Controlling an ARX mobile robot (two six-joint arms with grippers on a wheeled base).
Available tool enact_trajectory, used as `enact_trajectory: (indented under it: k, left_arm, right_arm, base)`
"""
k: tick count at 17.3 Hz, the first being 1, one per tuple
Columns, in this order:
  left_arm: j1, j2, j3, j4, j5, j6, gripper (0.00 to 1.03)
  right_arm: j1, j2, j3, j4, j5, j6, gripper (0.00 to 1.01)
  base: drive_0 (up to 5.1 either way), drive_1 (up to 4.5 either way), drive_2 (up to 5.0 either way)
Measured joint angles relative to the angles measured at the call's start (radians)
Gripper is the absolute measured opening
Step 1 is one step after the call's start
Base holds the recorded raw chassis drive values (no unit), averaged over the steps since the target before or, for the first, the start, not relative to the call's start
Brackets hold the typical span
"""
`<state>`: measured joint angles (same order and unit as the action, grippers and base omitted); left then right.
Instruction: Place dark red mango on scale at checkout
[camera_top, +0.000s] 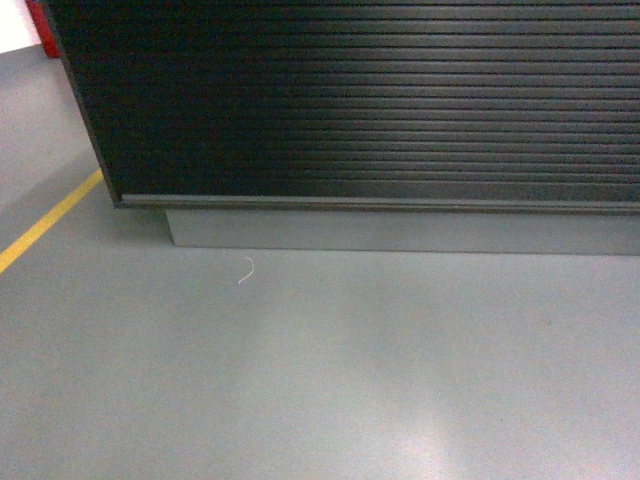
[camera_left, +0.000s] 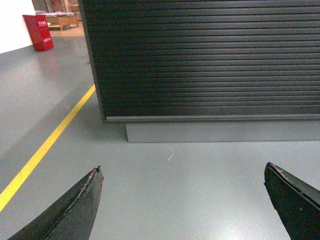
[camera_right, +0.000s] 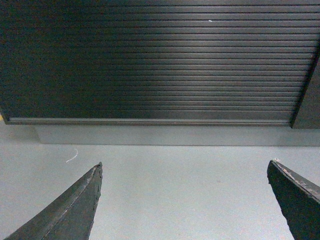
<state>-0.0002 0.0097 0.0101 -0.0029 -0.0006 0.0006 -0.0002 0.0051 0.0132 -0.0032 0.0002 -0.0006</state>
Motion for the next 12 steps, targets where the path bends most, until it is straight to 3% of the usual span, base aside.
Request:
enact_trajectory:
  k: [12]
  left_arm:
    - [0.000,0.000,0.000,-0.003,0.000,0.000,0.98]
  right_arm:
    - [0.000,0.000,0.000,-0.001,0.000,0.000,0.98]
  base:
    - [0.0,4.37,-4.3]
